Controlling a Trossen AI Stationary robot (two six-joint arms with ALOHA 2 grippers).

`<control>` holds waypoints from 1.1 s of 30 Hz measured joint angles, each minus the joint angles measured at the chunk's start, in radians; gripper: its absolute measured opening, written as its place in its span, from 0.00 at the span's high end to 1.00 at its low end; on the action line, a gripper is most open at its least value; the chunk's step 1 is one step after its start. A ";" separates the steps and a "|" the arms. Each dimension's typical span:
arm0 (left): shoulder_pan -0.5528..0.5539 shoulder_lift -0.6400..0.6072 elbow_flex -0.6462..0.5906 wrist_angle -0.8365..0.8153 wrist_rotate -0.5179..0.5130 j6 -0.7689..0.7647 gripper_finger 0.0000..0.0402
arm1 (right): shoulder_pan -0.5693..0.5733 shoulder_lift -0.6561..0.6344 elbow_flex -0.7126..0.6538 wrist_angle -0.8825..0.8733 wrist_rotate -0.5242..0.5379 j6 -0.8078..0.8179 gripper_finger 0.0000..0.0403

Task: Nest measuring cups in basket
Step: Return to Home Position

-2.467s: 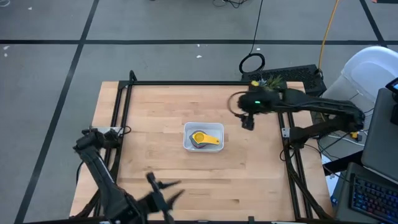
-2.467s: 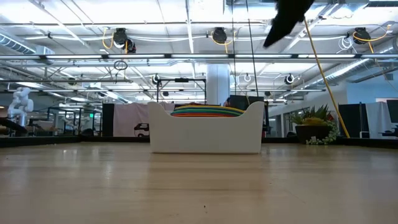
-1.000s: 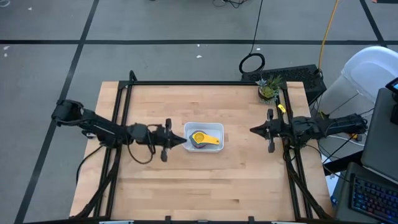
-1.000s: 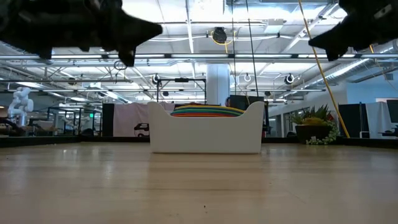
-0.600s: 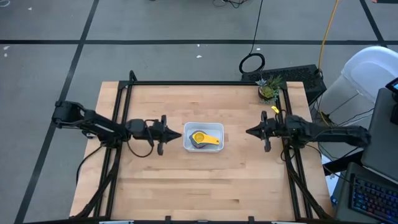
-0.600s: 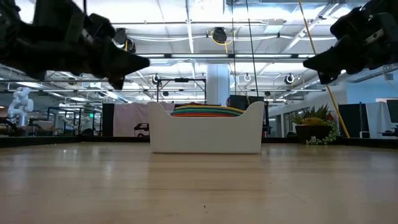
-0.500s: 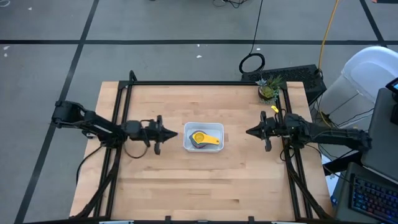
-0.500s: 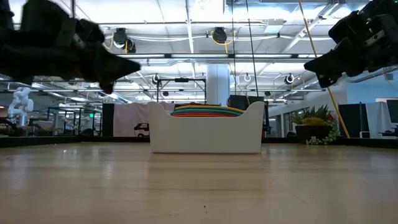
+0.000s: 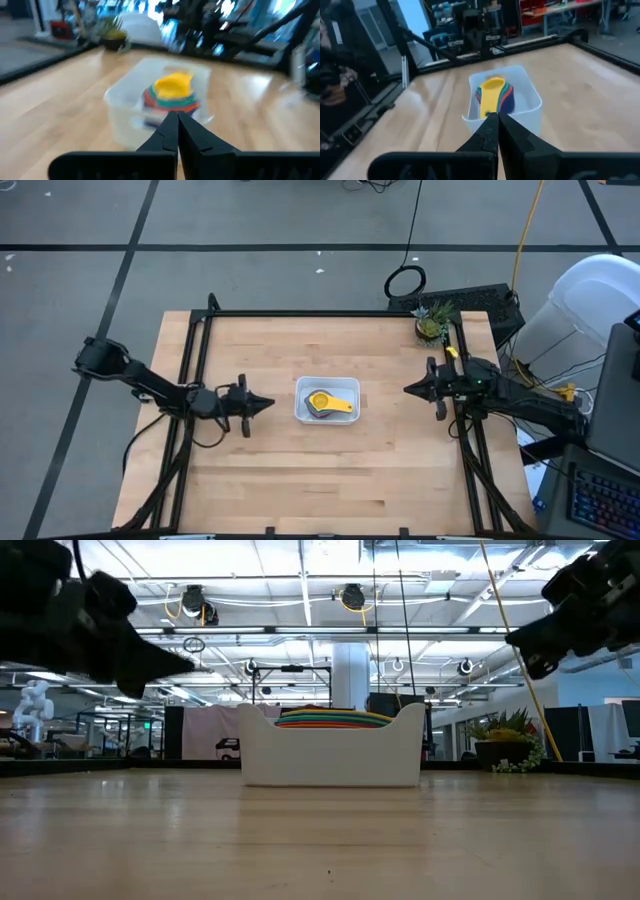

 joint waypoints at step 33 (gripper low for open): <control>-0.296 -0.814 0.001 -0.725 -0.298 0.054 1.00 | 0.001 -0.033 0.000 -0.004 -0.039 0.118 1.00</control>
